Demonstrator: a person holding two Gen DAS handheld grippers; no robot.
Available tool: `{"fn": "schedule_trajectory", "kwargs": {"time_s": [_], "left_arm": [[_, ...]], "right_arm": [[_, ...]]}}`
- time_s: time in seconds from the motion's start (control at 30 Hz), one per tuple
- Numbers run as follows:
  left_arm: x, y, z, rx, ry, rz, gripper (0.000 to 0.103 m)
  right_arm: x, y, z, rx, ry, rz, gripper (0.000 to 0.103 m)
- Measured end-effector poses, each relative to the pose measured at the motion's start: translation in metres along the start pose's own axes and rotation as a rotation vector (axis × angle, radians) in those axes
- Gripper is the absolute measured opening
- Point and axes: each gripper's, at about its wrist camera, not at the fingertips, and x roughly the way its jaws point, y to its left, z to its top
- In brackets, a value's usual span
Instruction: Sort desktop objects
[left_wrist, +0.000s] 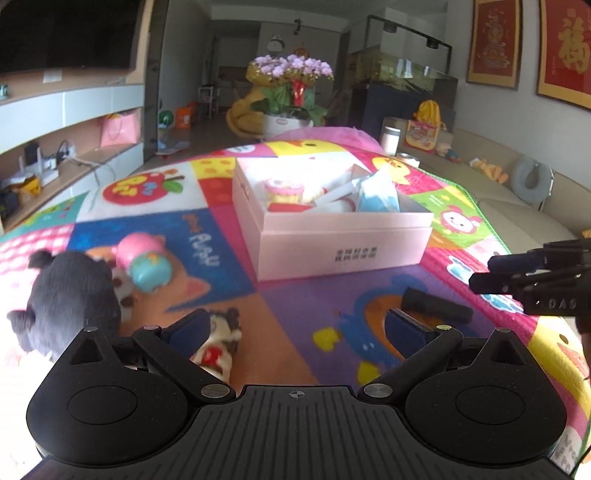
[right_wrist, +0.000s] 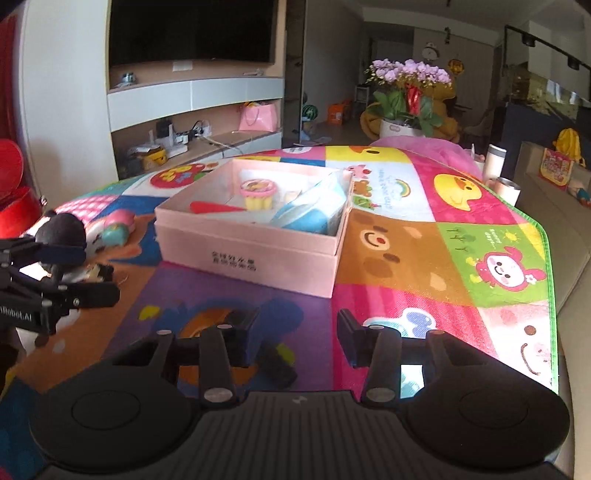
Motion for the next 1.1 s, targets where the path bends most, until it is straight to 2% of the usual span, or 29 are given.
{"fn": "schedule_trajectory", "kwargs": {"time_s": [0.23, 0.3, 0.33, 0.37, 0.43, 0.63, 0.8, 0.83, 0.9, 0.97, 1.1], "left_arm": [[-0.009, 0.004, -0.007, -0.024, 0.012, 0.031, 0.103], [-0.009, 0.006, -0.008, -0.03, 0.016, 0.037, 0.103], [-0.009, 0.007, -0.008, -0.032, 0.018, 0.038, 0.103], [-0.008, 0.007, -0.008, -0.034, 0.019, 0.037, 0.103], [-0.006, 0.006, -0.008, -0.035, 0.022, 0.032, 0.103], [0.001, -0.003, -0.007, -0.005, 0.024, 0.022, 0.103], [0.018, -0.016, -0.002, 0.055, 0.032, 0.019, 0.103], [0.02, -0.02, -0.001, 0.072, 0.034, 0.016, 0.103], [0.025, -0.026, 0.0, 0.099, 0.036, 0.007, 0.103], [0.028, -0.031, -0.001, 0.119, 0.041, -0.006, 0.103], [0.032, -0.037, -0.003, 0.137, 0.055, -0.018, 0.103]], "right_arm": [[0.034, 0.026, -0.003, -0.112, 0.034, 0.036, 0.042], [0.048, 0.027, -0.003, -0.119, 0.071, 0.058, 0.035], [0.054, 0.027, -0.003, -0.119, 0.09, 0.07, 0.027], [0.055, 0.029, -0.003, -0.125, 0.092, 0.059, 0.026], [0.051, 0.036, -0.002, -0.147, 0.089, 0.076, 0.021], [0.016, 0.061, -0.013, -0.258, 0.066, 0.265, 0.02], [0.002, 0.073, -0.027, -0.341, 0.073, 0.318, 0.02], [0.001, 0.074, -0.029, -0.342, 0.074, 0.313, 0.022], [-0.002, 0.073, -0.032, -0.344, 0.083, 0.295, 0.032], [-0.008, 0.069, -0.037, -0.344, 0.078, 0.276, 0.052], [-0.015, 0.054, -0.046, -0.34, 0.079, 0.224, 0.059]]}}
